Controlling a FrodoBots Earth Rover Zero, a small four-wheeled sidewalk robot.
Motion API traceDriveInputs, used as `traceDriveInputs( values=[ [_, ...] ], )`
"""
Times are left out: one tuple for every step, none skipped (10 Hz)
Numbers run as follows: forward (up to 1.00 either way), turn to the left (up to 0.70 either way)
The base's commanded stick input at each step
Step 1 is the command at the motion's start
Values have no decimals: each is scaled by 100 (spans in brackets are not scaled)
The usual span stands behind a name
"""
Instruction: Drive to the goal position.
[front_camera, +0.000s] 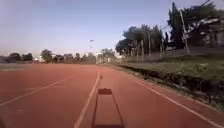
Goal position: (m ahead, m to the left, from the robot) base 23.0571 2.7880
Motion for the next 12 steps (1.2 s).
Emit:
traceDriveInputs(
  values=[
    [70, 0],
    [70, 0],
    [70, 0],
    [70, 0],
    [70, 0],
    [70, 0],
    [70, 0],
    [70, 5],
    [70, 11],
    [70, 13],
    [70, 14],
    [70, 0]
  ],
)
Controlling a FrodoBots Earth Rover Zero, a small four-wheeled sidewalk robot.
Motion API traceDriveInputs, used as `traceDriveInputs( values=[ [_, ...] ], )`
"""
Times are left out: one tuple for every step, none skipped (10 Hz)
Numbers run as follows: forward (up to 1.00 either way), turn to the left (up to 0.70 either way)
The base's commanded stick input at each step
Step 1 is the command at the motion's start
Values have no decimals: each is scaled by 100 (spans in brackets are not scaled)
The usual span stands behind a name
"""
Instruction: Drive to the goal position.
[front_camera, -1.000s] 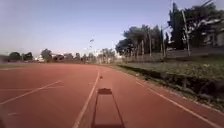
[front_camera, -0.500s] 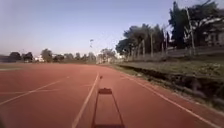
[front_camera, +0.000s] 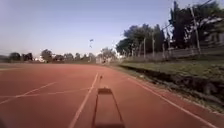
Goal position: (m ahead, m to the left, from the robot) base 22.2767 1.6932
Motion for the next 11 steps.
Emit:
traceDriveInputs(
  values=[
    [70, 0],
    [70, 0],
    [70, 0],
    [70, 0],
    [70, 0],
    [70, 0],
    [70, 0],
    [70, 0],
    [70, 0],
    [70, 0],
    [70, 0]
  ],
)
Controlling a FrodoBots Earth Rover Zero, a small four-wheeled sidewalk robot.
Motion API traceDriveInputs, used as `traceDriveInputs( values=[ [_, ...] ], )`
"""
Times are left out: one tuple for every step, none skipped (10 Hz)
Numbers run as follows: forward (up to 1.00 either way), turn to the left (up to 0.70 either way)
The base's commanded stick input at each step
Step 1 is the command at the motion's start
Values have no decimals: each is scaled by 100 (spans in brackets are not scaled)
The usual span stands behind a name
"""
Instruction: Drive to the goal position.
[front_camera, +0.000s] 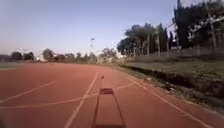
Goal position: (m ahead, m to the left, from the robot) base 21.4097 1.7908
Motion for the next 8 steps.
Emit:
traceDriveInputs(
  values=[
    [70, 0],
    [70, 0],
    [70, 0],
    [70, 0],
    [70, 14],
    [70, 14],
    [70, 14],
    [70, 0]
  ],
)
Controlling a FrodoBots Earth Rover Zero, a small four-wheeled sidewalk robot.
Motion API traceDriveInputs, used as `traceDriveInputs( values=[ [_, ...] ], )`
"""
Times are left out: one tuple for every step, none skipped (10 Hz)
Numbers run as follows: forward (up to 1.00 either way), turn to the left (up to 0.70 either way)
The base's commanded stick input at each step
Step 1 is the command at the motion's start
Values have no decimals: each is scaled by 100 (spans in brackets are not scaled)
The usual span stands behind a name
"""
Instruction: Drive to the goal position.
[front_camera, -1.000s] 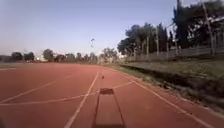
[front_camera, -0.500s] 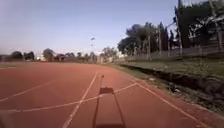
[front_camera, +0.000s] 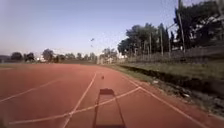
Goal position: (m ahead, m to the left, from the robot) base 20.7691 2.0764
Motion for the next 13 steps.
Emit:
traceDriveInputs(
  values=[
    [70, 0],
    [70, 0],
    [70, 0],
    [70, 0],
    [70, 0],
    [70, 0],
    [70, 0],
    [70, 0],
    [70, 0],
    [70, 0],
    [70, 0],
    [70, 0],
    [70, 6]
  ],
)
